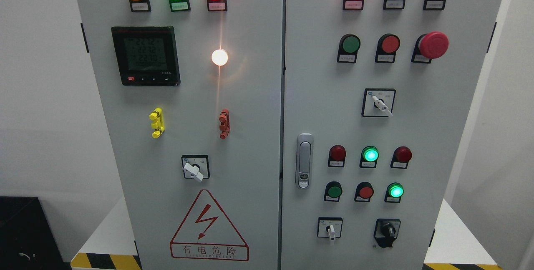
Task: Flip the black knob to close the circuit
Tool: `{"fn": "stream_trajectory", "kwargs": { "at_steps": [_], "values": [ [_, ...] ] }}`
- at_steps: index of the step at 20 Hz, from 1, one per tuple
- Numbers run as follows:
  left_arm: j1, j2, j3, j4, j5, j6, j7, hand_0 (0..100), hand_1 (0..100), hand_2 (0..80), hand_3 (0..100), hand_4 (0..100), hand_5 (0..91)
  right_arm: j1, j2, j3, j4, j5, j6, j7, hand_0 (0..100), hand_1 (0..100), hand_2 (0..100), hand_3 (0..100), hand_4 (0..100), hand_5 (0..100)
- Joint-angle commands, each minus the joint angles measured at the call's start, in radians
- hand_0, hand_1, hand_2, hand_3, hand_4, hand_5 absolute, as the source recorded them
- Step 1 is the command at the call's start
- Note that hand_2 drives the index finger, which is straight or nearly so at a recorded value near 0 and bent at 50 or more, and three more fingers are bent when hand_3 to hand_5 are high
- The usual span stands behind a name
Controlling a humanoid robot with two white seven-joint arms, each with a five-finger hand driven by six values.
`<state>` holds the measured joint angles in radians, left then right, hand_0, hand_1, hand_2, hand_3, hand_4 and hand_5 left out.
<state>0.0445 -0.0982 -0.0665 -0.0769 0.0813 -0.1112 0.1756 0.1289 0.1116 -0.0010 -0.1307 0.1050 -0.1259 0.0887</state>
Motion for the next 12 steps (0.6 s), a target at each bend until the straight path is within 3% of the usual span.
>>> {"fn": "stream_trajectory", "kwargs": {
  "at_steps": [1, 8, 12],
  "values": [
    [0.000, 0.000, 0.000, 0.000, 0.000, -0.001, -0.001, 12, 56, 0.0, 0, 0, 0.0, 0.000, 0.000, -0.033, 0.005, -0.001, 0.000, 0.002, 0, 12, 0, 0, 0, 0],
    [0.000, 0.000, 0.001, 0.000, 0.000, -0.001, -0.001, 12, 56, 0.0, 0, 0, 0.0, 0.000, -0.001, -0.028, -0.009, 0.002, -0.001, 0.012, 0, 12, 0, 0, 0, 0],
    [0.000, 0.000, 0.000, 0.000, 0.000, -0.001, 0.001, 12, 56, 0.0, 0, 0, 0.0, 0.000, -0.009, -0.025, -0.104, 0.005, 0.002, 0.031, 0, 12, 0, 2, 0, 0]
  ]
}}
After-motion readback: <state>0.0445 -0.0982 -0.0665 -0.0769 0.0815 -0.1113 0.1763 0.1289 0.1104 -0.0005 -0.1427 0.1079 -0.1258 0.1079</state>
